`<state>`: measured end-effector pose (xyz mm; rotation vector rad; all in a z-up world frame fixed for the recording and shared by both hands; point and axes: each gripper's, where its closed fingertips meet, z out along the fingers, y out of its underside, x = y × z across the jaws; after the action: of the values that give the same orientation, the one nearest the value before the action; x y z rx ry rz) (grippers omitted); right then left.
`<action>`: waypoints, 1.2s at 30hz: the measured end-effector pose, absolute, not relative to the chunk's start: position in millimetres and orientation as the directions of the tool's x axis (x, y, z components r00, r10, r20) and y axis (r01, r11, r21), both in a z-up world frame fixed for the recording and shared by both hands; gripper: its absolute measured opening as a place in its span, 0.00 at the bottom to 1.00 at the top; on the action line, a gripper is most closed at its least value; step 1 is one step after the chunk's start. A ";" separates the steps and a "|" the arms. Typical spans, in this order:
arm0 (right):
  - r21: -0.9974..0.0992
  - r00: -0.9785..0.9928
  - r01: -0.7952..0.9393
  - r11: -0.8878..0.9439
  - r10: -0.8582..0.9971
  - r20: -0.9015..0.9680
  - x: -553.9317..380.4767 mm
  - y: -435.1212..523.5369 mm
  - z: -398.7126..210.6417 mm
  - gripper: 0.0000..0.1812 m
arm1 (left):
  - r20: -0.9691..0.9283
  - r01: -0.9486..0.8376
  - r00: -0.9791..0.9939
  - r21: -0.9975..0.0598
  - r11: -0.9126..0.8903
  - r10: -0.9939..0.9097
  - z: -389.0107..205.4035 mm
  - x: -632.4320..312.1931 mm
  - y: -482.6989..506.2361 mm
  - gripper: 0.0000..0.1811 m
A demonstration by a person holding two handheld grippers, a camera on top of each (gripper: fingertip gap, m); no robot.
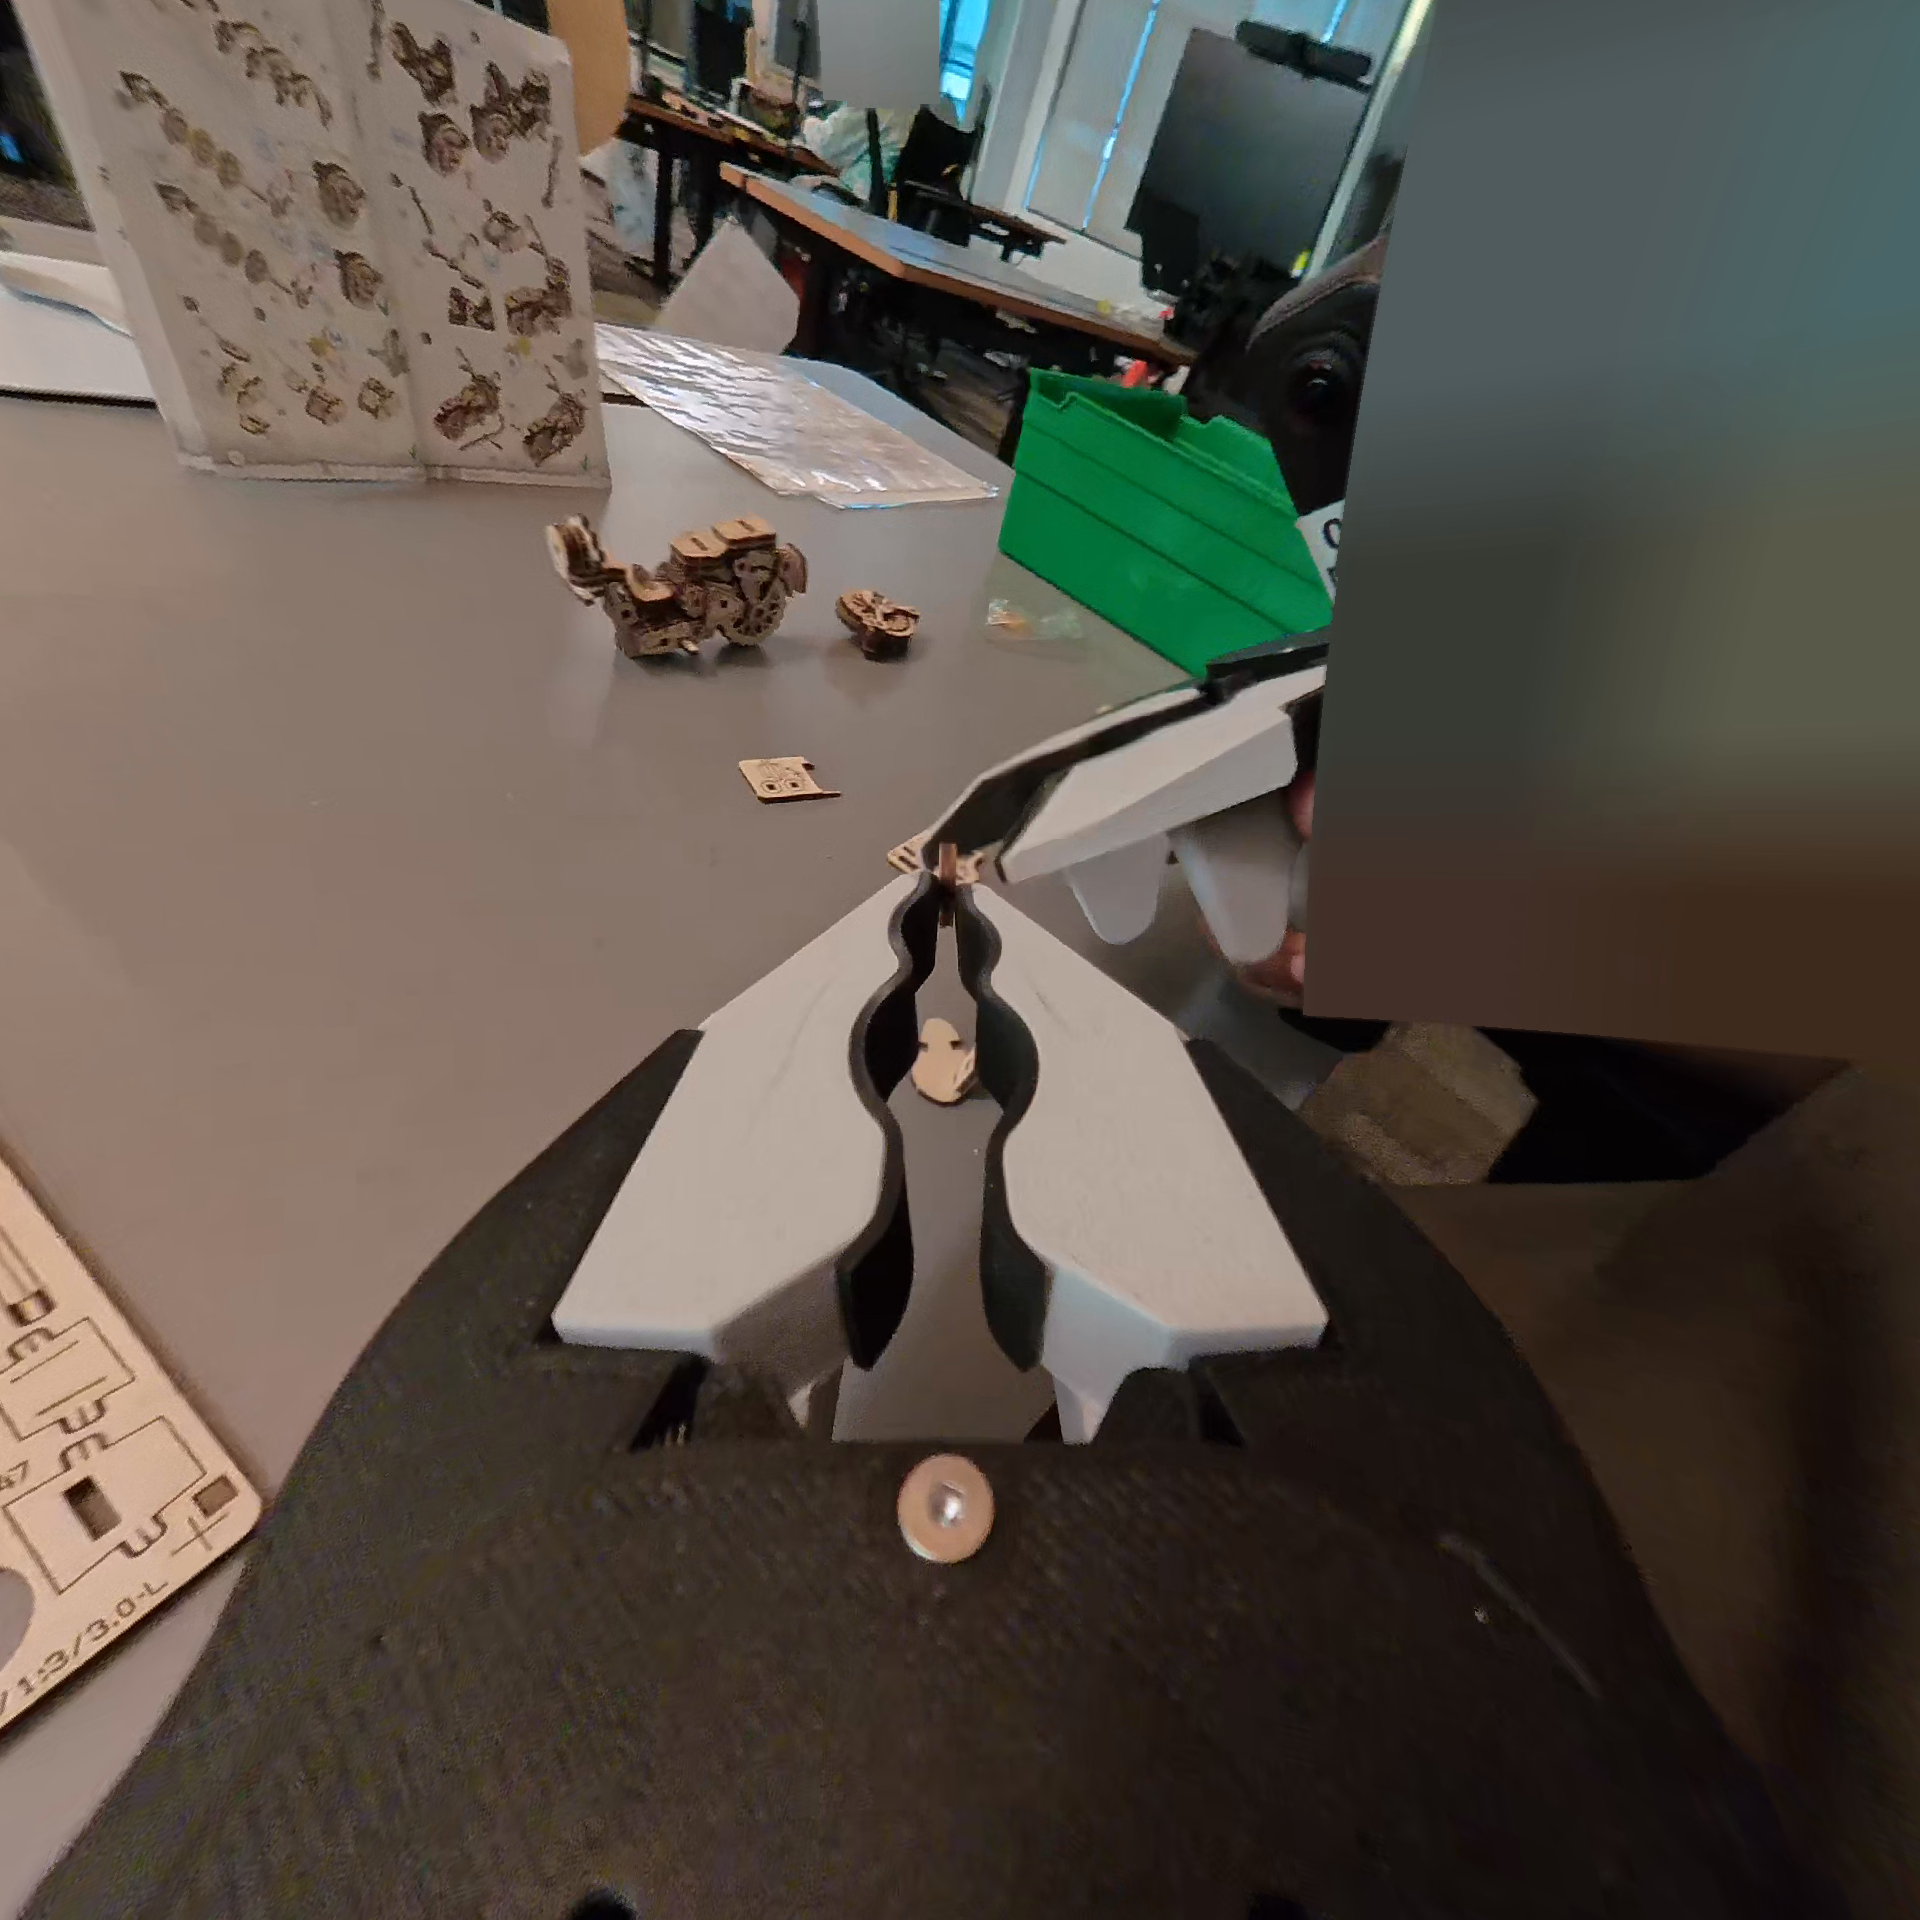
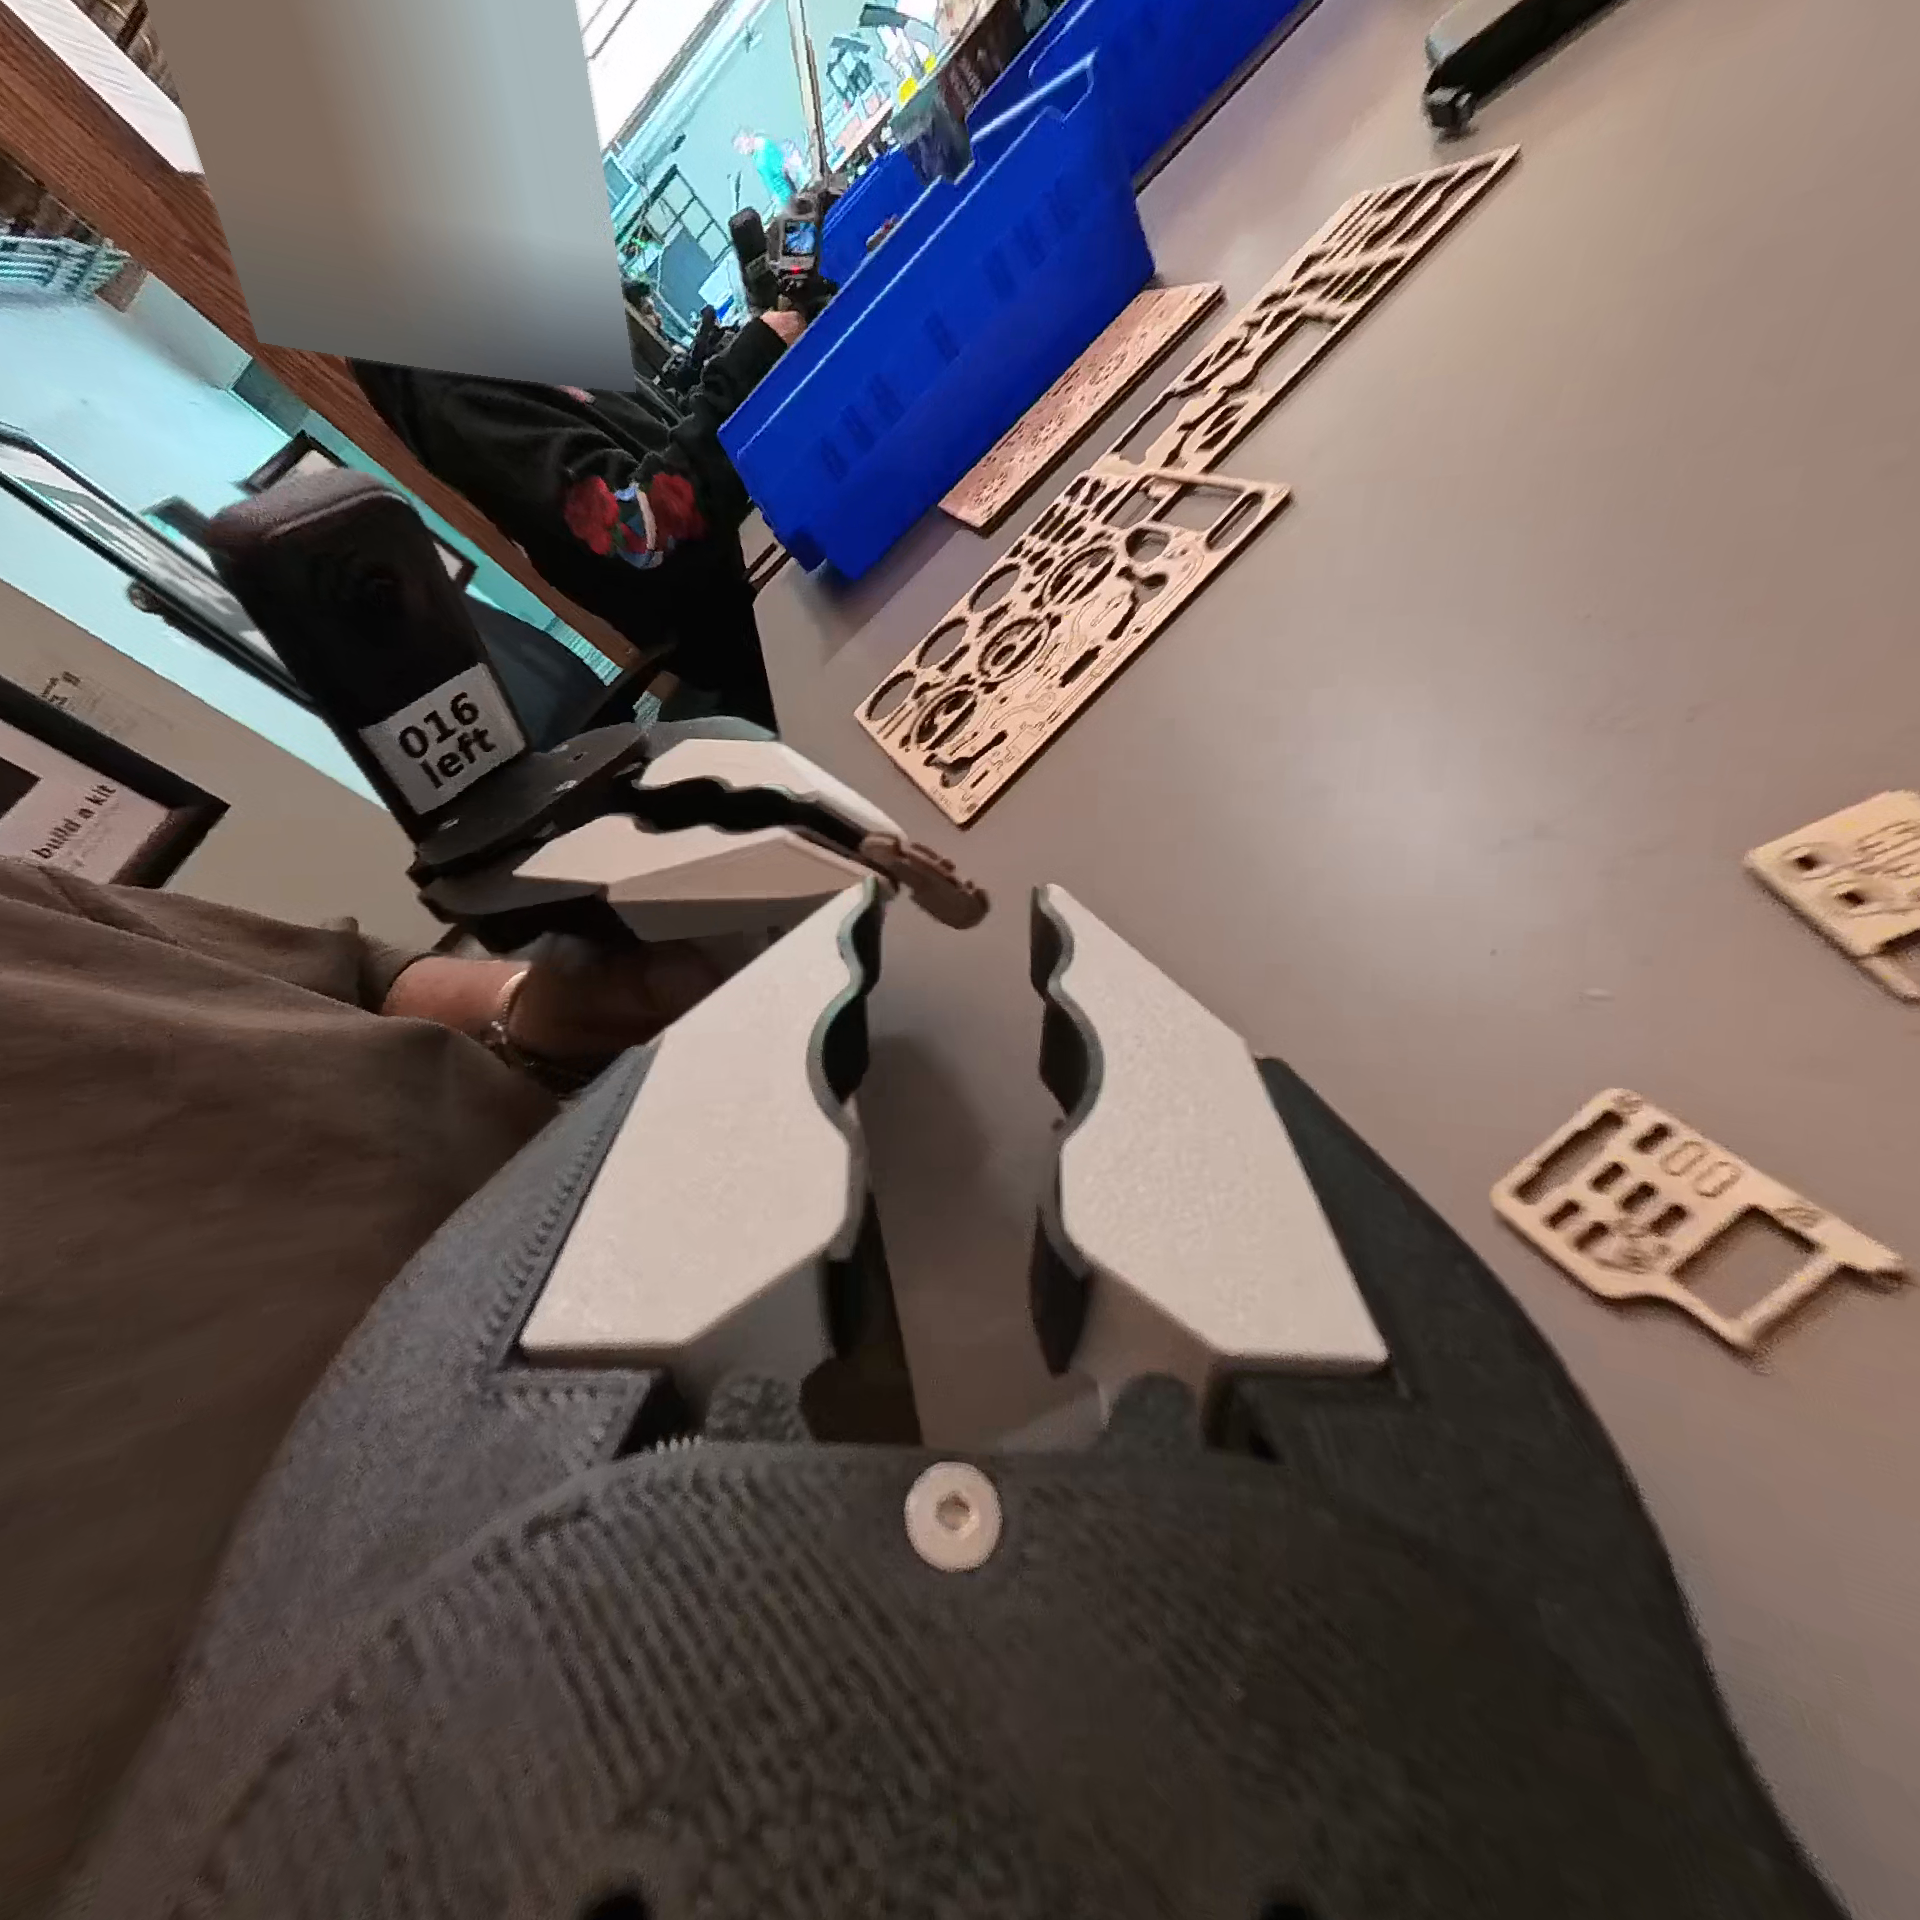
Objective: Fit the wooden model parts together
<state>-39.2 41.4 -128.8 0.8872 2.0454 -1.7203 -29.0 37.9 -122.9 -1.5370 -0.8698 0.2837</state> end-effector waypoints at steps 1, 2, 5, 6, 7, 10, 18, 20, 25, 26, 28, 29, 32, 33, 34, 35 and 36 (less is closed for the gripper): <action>-0.775 -0.764 0.628 0.077 0.254 -0.594 -42.6 44.7 -127.9 0.13 | 0.329 0.365 0.700 -0.928 0.078 0.634 -122.0 -26.6 39.9 0.00; -0.785 -0.775 0.614 0.077 0.245 -0.582 -43.7 47.0 -126.3 0.11 | 0.357 0.386 0.719 -0.919 0.084 0.596 -121.4 -23.1 43.2 0.00; -0.808 -0.812 0.580 0.107 0.162 -0.561 -34.6 47.5 -122.0 0.08 | 0.466 0.480 0.728 -0.870 0.111 0.503 -123.5 -16.5 50.4 0.00; -0.814 -0.823 0.567 0.128 0.133 -0.553 -29.2 46.5 -122.0 0.08 | 0.497 0.513 0.723 -0.852 0.109 0.481 -126.4 -14.7 52.0 0.00; -0.819 -0.834 0.552 0.157 0.115 -0.540 -24.0 45.2 -124.2 0.08 | 0.524 0.539 0.719 -0.835 0.110 0.456 -127.8 -12.9 53.5 0.00; -0.836 -0.865 0.502 0.222 0.104 -0.492 -16.2 44.0 -131.7 0.07 | 0.570 0.590 0.712 -0.802 0.089 0.410 -132.2 -8.3 56.1 0.00; -0.813 -0.849 0.518 0.266 0.048 -0.526 -7.4 48.4 -135.3 0.08 | 0.547 0.589 0.747 -0.808 0.004 0.378 -137.4 -0.5 58.9 0.00; -0.796 -0.843 0.518 0.314 0.031 -0.537 -1.4 49.5 -141.1 0.08 | 0.549 0.592 0.747 -0.806 -0.001 0.376 -137.9 -0.7 58.6 0.00; -0.813 -0.868 0.468 0.347 0.009 -0.496 5.5 49.2 -145.1 0.01 | 0.684 0.693 0.667 -0.715 0.091 0.294 -132.2 -4.1 53.8 0.01; -0.814 -0.865 0.474 0.336 0.006 -0.501 4.8 48.8 -142.4 0.01 | 0.704 0.706 0.655 -0.700 0.110 0.275 -130.0 -5.0 52.8 0.01; -0.812 -0.857 0.489 0.318 0.002 -0.516 3.2 48.9 -138.7 0.01 | 0.722 0.718 0.641 -0.684 0.131 0.260 -127.9 -6.7 51.3 0.01; -0.810 -0.853 0.496 0.313 0.002 -0.522 2.9 49.1 -138.5 0.01 | 0.724 0.718 0.639 -0.683 0.136 0.262 -127.7 -7.2 51.2 0.01; -0.790 -0.831 0.529 0.309 0.000 -0.556 4.4 46.6 -139.8 0.00 | 0.738 0.725 0.627 -0.670 0.160 0.250 -125.9 -7.4 52.6 0.02; -0.783 -0.823 0.540 0.308 -0.005 -0.569 6.3 44.6 -140.0 0.01 | 0.748 0.731 0.621 -0.661 0.169 0.234 -124.3 -6.6 53.7 0.01; -0.779 -0.819 0.545 0.311 -0.001 -0.573 7.3 42.6 -141.1 0.01 | 0.758 0.740 0.613 -0.649 0.175 0.223 -124.3 -6.0 54.7 0.02; -0.780 -0.824 0.541 0.315 0.013 -0.567 6.8 41.2 -143.1 0.01 | 0.767 0.748 0.602 -0.639 0.179 0.224 -125.6 -6.5 54.9 0.02; -0.784 -0.831 0.533 0.318 0.022 -0.556 6.2 40.3 -144.4 0.01 | 0.771 0.751 0.595 -0.634 0.184 0.227 -126.6 -7.4 54.4 0.01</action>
<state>6.2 40.3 -144.4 0.4906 2.1421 -1.5298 -7.4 54.4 -126.6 -1.3752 -0.9142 -0.4537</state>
